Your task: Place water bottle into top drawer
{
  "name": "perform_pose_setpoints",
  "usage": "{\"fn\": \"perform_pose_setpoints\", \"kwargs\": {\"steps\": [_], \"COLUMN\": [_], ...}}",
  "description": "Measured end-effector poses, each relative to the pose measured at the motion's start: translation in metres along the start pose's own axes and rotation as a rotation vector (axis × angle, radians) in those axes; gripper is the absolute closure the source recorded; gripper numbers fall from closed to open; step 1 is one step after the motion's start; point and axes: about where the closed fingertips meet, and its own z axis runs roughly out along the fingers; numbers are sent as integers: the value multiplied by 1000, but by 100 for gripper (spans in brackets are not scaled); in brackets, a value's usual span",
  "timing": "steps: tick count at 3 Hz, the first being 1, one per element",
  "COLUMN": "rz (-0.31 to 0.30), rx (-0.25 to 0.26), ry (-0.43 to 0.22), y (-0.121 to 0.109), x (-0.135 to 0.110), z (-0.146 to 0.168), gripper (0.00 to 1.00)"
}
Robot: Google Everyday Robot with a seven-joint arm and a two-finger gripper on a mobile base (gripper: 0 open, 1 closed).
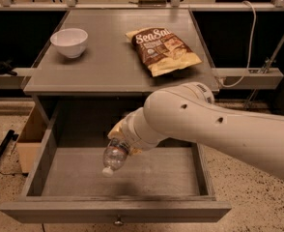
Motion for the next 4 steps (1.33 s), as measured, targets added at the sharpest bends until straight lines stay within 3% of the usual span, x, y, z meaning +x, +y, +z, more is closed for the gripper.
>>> {"fn": "perform_pose_setpoints", "kwargs": {"steps": [2, 4], "rz": [27, 61], "rx": [1, 1], "ry": [-46, -71], "y": [1, 11], "x": [21, 26], "z": [24, 35], "gripper": [100, 100]}}
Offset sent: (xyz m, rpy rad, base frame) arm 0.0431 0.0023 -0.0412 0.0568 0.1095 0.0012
